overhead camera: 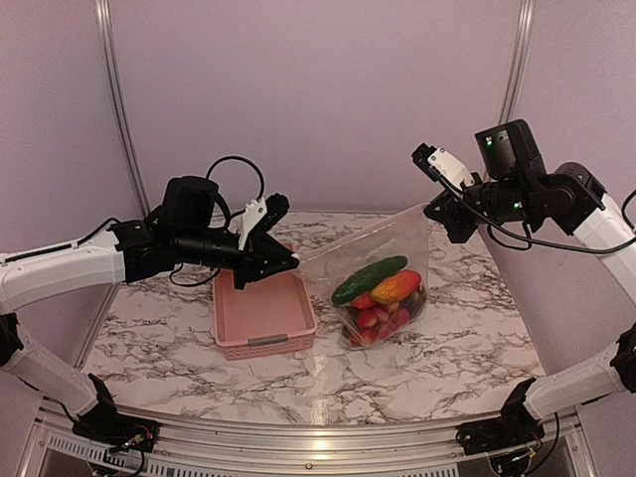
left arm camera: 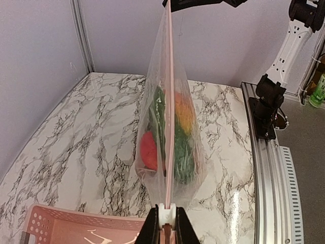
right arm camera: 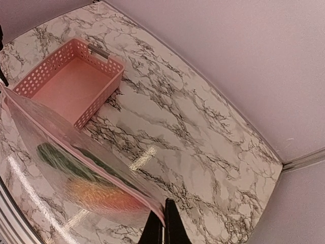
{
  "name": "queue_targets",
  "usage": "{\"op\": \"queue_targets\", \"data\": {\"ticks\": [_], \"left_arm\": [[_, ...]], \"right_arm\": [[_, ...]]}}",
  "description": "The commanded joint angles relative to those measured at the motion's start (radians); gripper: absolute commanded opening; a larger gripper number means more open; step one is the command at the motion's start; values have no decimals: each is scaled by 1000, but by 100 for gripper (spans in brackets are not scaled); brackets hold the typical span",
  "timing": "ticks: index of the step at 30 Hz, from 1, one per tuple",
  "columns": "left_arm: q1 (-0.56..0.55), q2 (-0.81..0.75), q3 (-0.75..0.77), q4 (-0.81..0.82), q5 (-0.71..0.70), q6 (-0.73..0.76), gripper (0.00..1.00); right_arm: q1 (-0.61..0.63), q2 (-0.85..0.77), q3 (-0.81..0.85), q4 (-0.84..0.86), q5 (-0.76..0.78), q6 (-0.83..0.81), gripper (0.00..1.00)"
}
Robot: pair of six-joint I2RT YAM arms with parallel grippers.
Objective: Place the food in the zip-top bag and seal the zipper
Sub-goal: Zip the zipper of the food storage bag, then place the zipper food storage bag at the center of the board.
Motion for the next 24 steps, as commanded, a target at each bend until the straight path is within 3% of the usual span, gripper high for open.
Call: {"op": "queue_targets", "data": {"ticks": [1, 7, 10, 19, 24], "left_arm": [[28, -5, -32, -117, -22, -3, 9], [43, 80, 35, -29, -15, -39, 9], [63, 159, 100, 37, 2, -67, 8], [69, 465, 568, 50, -51, -52, 9], [69, 491, 559, 81, -45, -66, 13]], "right_arm": [[-47, -24, 20, 58, 132, 25, 0], [-60, -18, -29, 149, 165, 18, 0], [-124, -4, -25, 208, 171, 8, 0], [-178, 107, 60, 468, 252, -18, 0], [-178, 61, -54, 489, 206, 38, 0]]}}
